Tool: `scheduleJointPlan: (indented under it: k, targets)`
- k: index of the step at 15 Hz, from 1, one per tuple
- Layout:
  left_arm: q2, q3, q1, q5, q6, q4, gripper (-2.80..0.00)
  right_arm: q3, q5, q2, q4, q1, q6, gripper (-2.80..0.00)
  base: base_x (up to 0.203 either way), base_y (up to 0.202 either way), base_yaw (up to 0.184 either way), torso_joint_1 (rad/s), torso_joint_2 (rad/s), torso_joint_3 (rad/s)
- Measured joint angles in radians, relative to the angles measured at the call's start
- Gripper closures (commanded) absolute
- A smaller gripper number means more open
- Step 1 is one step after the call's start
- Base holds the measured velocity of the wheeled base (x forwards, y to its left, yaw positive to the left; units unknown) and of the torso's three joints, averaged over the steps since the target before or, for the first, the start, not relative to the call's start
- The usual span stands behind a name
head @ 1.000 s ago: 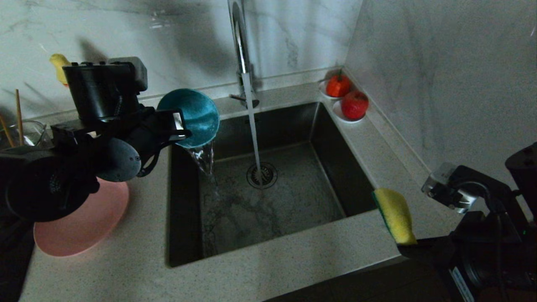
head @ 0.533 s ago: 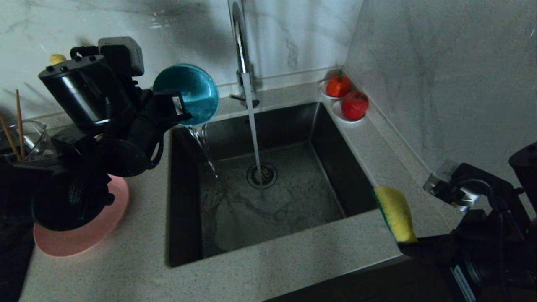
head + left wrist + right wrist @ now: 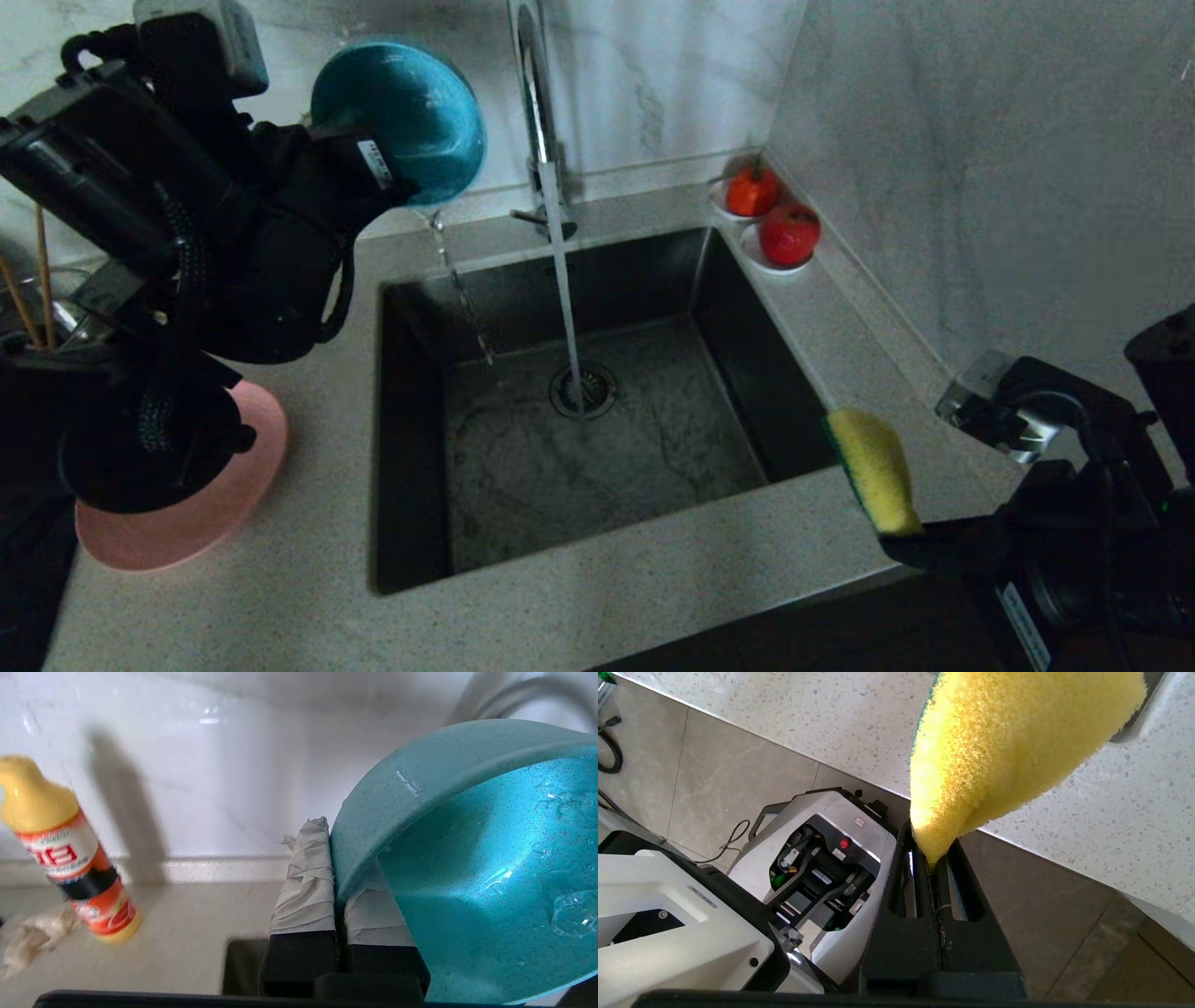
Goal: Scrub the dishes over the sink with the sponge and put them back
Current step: Wash the bowl
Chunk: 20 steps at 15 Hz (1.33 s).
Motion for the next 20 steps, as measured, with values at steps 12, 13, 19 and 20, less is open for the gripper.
scheduleJointPlan:
  k: [12,13,19,20]
  targets:
    - [-0.060,-0.004,0.000,-0.019,0.002,-0.089,0.00,-0.001,0.059,0.008,0.012,0.000,0.010,0.00,0.000,0.000,0.000,0.000,0.00,0.000]
    - [-0.068,0.001,0.000,-0.013,0.001,-0.061,0.00,0.000,0.065,0.006,0.011,0.000,0.022,0.00,0.000,0.000,0.000,0.000,0.00,0.000]
    - [-0.216,0.134,-0.010,-0.069,-0.043,0.348,0.00,-0.007,0.261,-0.050,0.028,0.035,0.110,0.00,0.000,0.000,0.000,0.000,0.00,0.000]
    - [-0.248,0.142,-0.015,-0.104,-0.076,0.450,0.00,-0.009,0.281,-0.054,0.028,0.040,0.125,0.00,0.000,0.000,0.000,0.000,0.00,0.000]
